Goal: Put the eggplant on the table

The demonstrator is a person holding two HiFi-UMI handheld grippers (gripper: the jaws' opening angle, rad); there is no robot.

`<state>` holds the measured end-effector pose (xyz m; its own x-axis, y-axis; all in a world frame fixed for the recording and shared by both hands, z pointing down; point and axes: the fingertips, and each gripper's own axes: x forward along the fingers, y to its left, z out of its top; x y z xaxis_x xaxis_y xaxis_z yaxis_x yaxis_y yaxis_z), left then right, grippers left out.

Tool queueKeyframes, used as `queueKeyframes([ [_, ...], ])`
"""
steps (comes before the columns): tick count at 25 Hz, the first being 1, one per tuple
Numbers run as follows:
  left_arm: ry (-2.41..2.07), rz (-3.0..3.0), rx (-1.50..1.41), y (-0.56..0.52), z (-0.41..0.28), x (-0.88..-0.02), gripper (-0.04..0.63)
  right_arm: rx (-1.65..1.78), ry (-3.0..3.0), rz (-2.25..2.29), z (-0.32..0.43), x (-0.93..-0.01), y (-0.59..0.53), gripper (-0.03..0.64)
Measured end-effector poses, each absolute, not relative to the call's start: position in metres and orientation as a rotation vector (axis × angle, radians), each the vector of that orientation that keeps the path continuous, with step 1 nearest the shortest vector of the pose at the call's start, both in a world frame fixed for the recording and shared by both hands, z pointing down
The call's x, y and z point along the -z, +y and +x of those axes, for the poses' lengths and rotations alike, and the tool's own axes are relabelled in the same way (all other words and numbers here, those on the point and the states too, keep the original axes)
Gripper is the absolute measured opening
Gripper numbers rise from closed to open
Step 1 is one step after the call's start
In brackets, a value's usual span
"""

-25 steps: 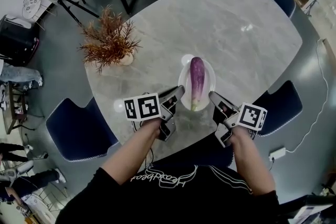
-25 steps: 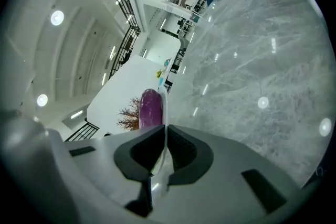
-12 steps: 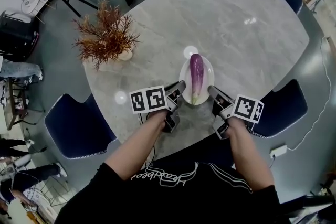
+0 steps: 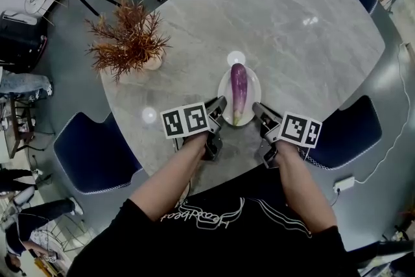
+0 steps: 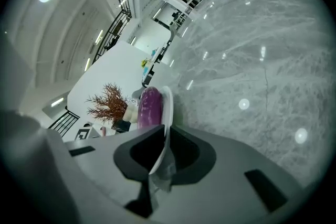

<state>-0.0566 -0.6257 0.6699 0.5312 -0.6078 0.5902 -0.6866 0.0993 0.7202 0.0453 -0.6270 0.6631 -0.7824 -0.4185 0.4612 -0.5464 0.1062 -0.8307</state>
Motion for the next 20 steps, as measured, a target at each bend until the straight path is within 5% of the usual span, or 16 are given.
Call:
queueKeyframes([
  [20, -1.172, 1.56, -0.237, -0.625, -0.057, -0.683, 0.032, -1.653, -2.081, 1.026, 0.043, -0.682, -0.627, 0.026],
])
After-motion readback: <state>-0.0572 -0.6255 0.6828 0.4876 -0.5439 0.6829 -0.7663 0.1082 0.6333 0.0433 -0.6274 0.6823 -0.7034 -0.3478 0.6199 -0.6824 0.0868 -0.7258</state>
